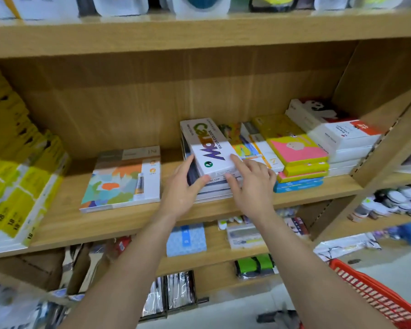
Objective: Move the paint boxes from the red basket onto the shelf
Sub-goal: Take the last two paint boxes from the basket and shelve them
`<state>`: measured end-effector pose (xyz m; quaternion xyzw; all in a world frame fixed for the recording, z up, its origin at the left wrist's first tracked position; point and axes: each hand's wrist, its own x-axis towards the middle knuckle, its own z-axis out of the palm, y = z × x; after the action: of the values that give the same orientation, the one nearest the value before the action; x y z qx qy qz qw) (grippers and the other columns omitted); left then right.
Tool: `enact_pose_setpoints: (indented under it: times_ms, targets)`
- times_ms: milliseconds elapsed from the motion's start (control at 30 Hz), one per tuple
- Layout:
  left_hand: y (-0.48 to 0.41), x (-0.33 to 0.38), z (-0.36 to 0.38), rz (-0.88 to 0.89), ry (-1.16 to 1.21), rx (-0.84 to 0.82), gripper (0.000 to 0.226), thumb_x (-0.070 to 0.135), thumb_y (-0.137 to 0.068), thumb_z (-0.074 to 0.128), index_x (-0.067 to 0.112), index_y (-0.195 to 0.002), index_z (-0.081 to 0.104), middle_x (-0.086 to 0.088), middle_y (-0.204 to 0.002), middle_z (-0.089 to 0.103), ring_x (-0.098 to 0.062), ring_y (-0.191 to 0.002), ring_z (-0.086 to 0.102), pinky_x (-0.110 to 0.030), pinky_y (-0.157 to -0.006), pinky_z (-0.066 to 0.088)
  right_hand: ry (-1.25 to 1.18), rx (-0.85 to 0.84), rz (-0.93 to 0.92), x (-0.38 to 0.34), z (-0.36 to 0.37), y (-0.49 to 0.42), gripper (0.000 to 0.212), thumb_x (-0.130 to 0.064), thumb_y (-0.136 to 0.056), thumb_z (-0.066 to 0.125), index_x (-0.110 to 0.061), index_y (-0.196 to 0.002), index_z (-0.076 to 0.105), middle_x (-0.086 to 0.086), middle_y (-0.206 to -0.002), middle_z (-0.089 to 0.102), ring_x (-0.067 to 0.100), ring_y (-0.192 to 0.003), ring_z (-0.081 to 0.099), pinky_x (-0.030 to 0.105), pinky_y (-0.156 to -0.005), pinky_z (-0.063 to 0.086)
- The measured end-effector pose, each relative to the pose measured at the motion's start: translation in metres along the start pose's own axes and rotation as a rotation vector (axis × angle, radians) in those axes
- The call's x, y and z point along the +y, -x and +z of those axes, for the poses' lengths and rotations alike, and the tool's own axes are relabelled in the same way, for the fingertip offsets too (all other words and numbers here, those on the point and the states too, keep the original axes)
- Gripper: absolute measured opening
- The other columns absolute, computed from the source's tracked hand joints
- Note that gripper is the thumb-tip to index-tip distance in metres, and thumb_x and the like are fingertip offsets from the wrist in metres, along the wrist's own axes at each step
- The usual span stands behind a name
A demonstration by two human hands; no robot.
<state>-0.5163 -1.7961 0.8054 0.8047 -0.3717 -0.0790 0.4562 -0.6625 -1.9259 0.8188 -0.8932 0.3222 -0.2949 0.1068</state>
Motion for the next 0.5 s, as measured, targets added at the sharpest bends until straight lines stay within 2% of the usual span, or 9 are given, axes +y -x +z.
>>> enact_pose_setpoints:
  times_ms: [67,133,167,233,300,433,500]
  targets:
    - [0.002,0.004,-0.001,-0.021,0.02,-0.016,0.072,0.059,-0.09,0.058,0.042,-0.152,0.028,0.017,-0.145,0.054,0.002,-0.125,0.049,-0.032,-0.098,0.047,-0.019,-0.004,-0.042,0.001,0.001,-0.005,0.048,-0.047,-0.096,0.054,-0.029,-0.14,0.055,0.005,-0.123,0.064,0.029,-0.117,0.052,0.047,-0.101,0.028]
    - [0.006,0.008,-0.002,-0.014,0.007,-0.013,0.061,0.048,-0.097,0.055,0.046,-0.15,0.026,0.037,-0.127,0.052,0.021,-0.11,0.049,-0.021,-0.086,0.046,-0.031,-0.022,-0.101,0.003,0.003,-0.007,0.049,-0.047,-0.095,0.058,-0.028,-0.14,0.056,0.007,-0.119,0.064,0.029,-0.114,0.053,0.046,-0.098,0.033]
    - [0.008,0.009,-0.003,-0.009,-0.009,-0.001,0.058,0.045,-0.098,0.052,0.048,-0.149,0.026,0.043,-0.12,0.049,0.025,-0.105,0.048,-0.016,-0.081,0.043,-0.033,-0.025,-0.131,0.003,0.003,-0.008,0.05,-0.046,-0.094,0.06,-0.027,-0.14,0.056,0.007,-0.116,0.064,0.03,-0.112,0.053,0.046,-0.096,0.036]
    - [0.01,0.012,-0.004,-0.002,-0.053,0.013,0.056,0.041,-0.101,0.049,0.043,-0.153,0.027,0.034,-0.118,0.053,0.012,-0.101,0.055,-0.017,-0.078,0.044,-0.048,-0.029,-0.157,0.004,0.004,-0.01,0.049,-0.043,-0.092,0.063,-0.026,-0.138,0.058,0.007,-0.11,0.063,0.03,-0.108,0.053,0.045,-0.092,0.039]
    - [0.01,0.016,-0.007,0.005,-0.092,0.012,0.056,0.034,-0.104,0.049,0.035,-0.156,0.029,0.019,-0.123,0.057,-0.004,-0.105,0.055,-0.027,-0.083,0.047,-0.059,-0.04,-0.153,0.002,0.003,-0.014,0.048,-0.043,-0.091,0.065,-0.026,-0.136,0.06,0.006,-0.105,0.063,0.028,-0.104,0.053,0.044,-0.09,0.039]
    - [0.013,0.022,-0.012,-0.055,-0.092,0.08,0.049,0.026,-0.106,0.05,0.028,-0.153,0.038,0.0,-0.14,0.061,-0.011,-0.114,0.053,-0.033,-0.092,0.049,-0.032,-0.048,-0.184,-0.004,-0.002,-0.015,0.047,-0.045,-0.088,0.067,-0.026,-0.131,0.064,0.005,-0.105,0.067,0.028,-0.103,0.055,0.043,-0.088,0.043]
    - [0.014,0.029,-0.015,-0.073,-0.15,0.046,0.05,0.026,-0.107,0.047,0.027,-0.155,0.035,-0.003,-0.143,0.059,-0.018,-0.122,0.054,-0.037,-0.098,0.049,-0.017,-0.067,-0.186,-0.004,-0.006,-0.017,0.048,-0.048,-0.089,0.064,-0.029,-0.134,0.062,0.004,-0.112,0.068,0.027,-0.108,0.056,0.043,-0.089,0.043]
